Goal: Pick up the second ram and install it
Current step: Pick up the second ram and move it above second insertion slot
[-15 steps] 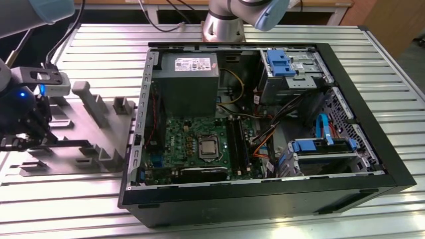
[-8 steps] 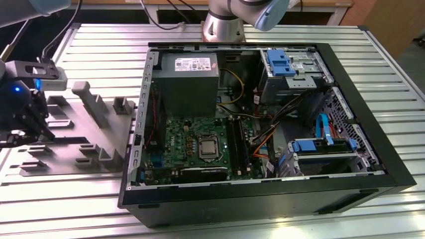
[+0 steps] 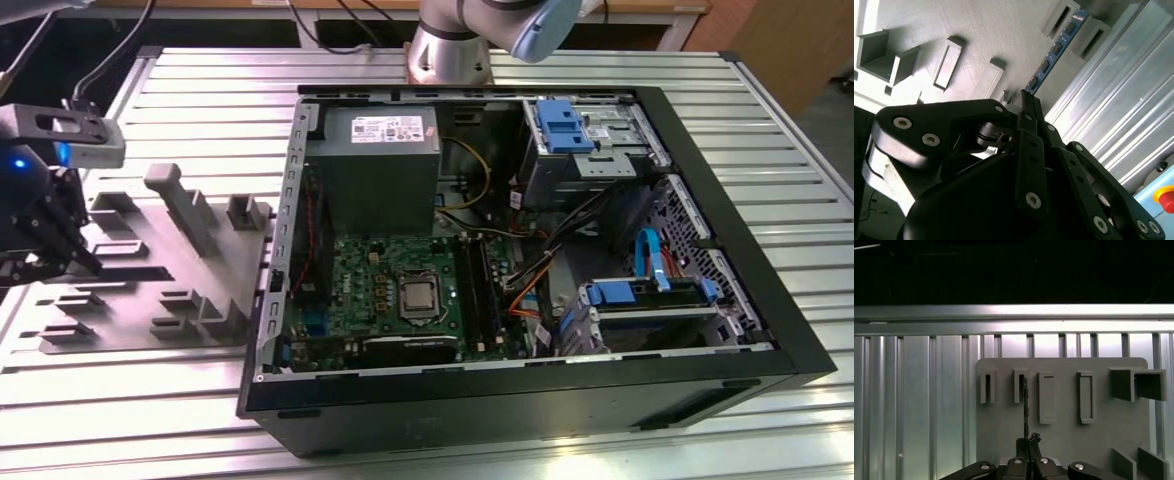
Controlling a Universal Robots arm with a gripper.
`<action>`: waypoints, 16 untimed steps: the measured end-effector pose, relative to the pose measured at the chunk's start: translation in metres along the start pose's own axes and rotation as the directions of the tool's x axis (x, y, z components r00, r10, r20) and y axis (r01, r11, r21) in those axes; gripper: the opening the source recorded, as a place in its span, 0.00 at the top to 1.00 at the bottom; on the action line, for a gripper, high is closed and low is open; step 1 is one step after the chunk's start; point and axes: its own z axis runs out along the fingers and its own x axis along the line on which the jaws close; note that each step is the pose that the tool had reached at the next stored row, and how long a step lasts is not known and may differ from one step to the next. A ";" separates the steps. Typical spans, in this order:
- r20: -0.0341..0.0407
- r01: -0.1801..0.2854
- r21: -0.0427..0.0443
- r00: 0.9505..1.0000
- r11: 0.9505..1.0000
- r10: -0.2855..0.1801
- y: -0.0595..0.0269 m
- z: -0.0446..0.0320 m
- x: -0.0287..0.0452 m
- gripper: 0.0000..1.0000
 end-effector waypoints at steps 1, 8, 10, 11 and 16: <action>0.000 0.000 0.000 1.000 1.000 0.000 0.0000 -0.0020 -0.0001 0.89; 0.000 0.000 0.001 1.000 1.000 0.000 0.0003 -0.0147 -0.0005 0.89; 0.000 0.000 0.001 1.000 1.000 0.000 0.0004 -0.0181 -0.0007 0.89; 0.000 0.000 0.001 1.000 1.000 0.000 0.0004 -0.0199 -0.0008 0.89; 0.000 0.000 0.002 1.000 1.000 0.000 0.0006 -0.0281 -0.0011 0.89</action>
